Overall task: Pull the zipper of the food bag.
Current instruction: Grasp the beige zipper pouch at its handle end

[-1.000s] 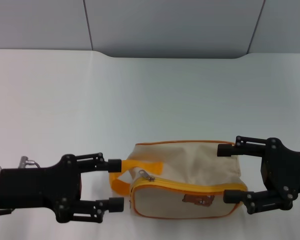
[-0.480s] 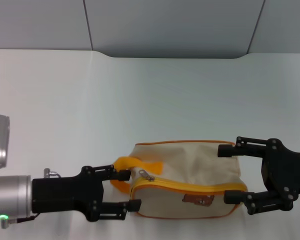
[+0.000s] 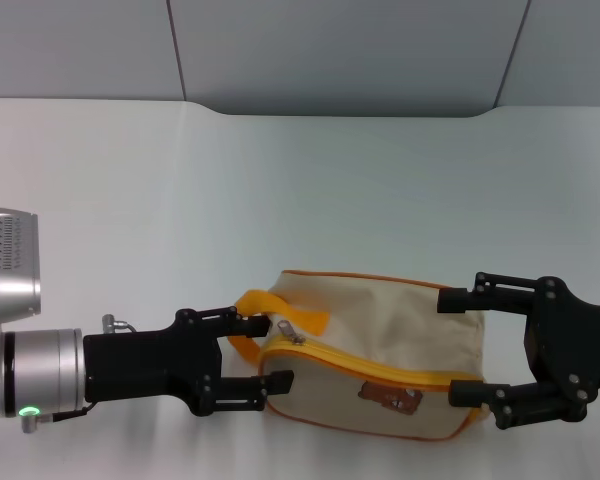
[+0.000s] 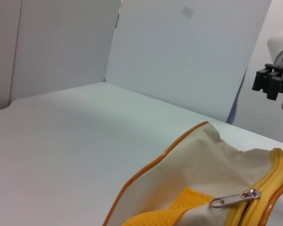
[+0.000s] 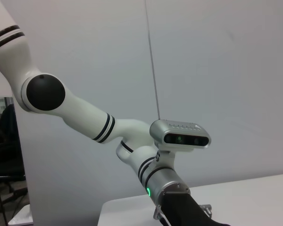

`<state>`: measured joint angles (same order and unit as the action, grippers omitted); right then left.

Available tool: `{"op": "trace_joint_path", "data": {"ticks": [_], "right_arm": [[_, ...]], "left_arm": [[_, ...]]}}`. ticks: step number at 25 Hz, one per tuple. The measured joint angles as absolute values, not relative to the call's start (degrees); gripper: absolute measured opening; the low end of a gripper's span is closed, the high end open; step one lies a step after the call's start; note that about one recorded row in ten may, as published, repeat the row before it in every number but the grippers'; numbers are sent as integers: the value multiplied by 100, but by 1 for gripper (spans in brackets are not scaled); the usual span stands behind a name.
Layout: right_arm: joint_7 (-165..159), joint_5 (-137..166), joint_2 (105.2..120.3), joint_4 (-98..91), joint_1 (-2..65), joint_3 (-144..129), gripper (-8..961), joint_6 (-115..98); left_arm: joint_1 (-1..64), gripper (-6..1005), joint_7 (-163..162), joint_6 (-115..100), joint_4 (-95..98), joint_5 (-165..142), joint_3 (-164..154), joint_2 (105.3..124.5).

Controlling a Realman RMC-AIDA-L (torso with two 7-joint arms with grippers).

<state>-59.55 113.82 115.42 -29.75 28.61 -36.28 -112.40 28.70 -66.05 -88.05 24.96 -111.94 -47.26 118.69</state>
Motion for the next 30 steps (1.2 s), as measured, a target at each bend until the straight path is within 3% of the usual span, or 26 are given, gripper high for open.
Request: {"op": "trace_joint_path", "data": {"ticks": [7, 12, 15, 24, 30], "right_arm": [[-5895, 11338, 11588, -2970, 2849, -3601, 842, -11165], [-5860, 11337, 11608, -2970, 2870, -3601, 843, -11046], [-5839, 11337, 11633, -2971, 2886, -3602, 843, -10992], [-5389, 10585, 11708, -2843, 2817, -3352, 842, -10811], [-4531, 10060, 11905, -2648, 2894, -3305, 843, -10150]], "left_arm": [[3000, 751, -6199, -8778, 2222, -11190, -4770, 11875], [3075, 532, -6032, -8742, 2148, -11190, -4769, 11874], [3106, 298, -6026, -8725, 2144, -11191, -4769, 11874], [3195, 143, -5967, -8768, 2149, -11198, -4732, 11841], [3284, 77, -5945, -8933, 2270, -11194, -4705, 11806]]}}
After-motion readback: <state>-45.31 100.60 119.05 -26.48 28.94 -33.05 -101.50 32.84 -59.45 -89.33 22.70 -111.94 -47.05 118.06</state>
